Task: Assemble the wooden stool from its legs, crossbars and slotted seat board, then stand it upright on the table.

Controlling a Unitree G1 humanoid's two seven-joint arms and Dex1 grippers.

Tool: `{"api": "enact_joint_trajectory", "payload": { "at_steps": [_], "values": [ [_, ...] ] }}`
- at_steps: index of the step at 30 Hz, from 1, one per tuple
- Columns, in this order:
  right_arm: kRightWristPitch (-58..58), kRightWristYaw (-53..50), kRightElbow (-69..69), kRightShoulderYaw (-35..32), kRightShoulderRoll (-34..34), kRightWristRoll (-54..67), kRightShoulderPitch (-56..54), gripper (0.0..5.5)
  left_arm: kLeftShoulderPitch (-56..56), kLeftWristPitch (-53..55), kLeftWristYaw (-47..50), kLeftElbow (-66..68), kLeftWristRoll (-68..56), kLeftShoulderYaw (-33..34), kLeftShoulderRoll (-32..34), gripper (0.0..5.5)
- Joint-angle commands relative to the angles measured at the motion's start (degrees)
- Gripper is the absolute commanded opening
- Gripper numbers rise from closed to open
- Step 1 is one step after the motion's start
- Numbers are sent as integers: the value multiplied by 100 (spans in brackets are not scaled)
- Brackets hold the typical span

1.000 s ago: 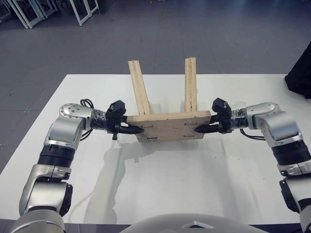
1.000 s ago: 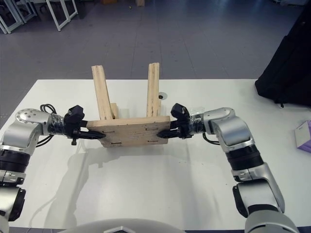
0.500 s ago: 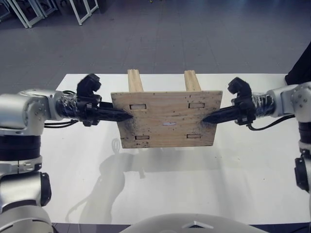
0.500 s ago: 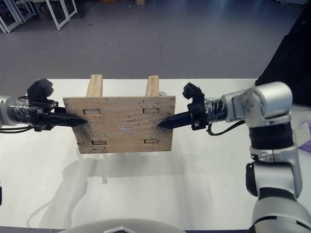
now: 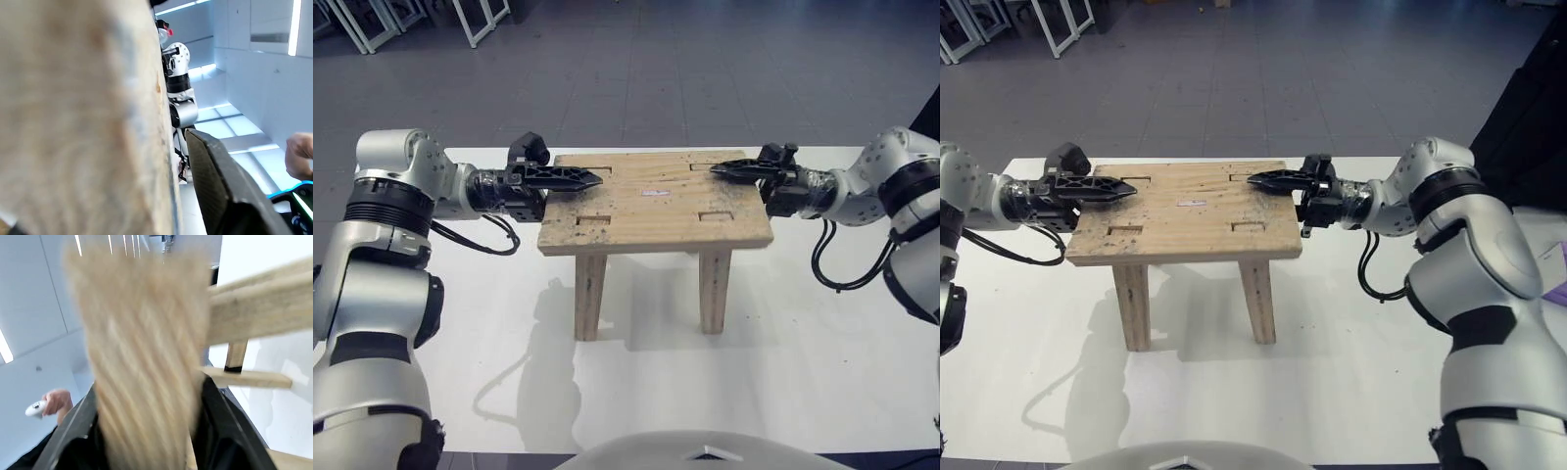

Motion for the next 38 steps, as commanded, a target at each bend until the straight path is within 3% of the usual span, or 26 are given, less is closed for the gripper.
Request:
{"api": "enact_joint_trajectory", "payload": {
  "at_steps": [1,3,9,16,19,23,24,26,28,30,34,38],
  "values": [
    [4,-599,578,-861,132,-758,243,232,2,-114,81,477,381,150,-63,322],
    [4,-752,608,-1303,36,-1067,322,275,87,-268,-62,656,523,235,46,343],
    [4,-998,675,-2552,-461,-1733,353,275,126,-726,-370,1280,902,671,492,343],
    [4,-1450,844,-4150,-780,-2323,632,275,604,-1598,259,1745,1061,2059,469,343],
    [3,-1627,794,-4710,-977,-2519,897,275,1214,-2276,1351,1172,877,3027,138,343],
    [-651,-2217,1198,-5999,-941,-2264,1094,275,2576,-3665,4325,-1565,490,4882,-1468,343],
    [-1035,-2386,1191,-6352,-851,-2133,1127,275,2797,-3969,4976,-2129,645,4994,-1805,343],
    [-3478,-3300,-498,-7449,77,-1858,1839,275,3245,-5042,6356,-3170,1304,4998,-2558,343],
    [-5647,-4667,-3302,-7079,1224,-3111,3122,275,3570,-5968,7246,-3880,2197,4477,-2971,343],
    [-6687,-5711,-4619,-6215,1698,-4424,3864,275,3680,-6416,7620,-4113,2886,3904,-3054,343],
    [-7836,-6738,-5021,-5157,1602,-6335,4380,275,3646,-6917,7899,-3977,3407,3541,-3253,343],
    [-8174,-7043,-5060,-5178,1735,-6866,4426,275,3561,-7136,8005,-3862,3620,3416,-3279,343]
  ]
}}
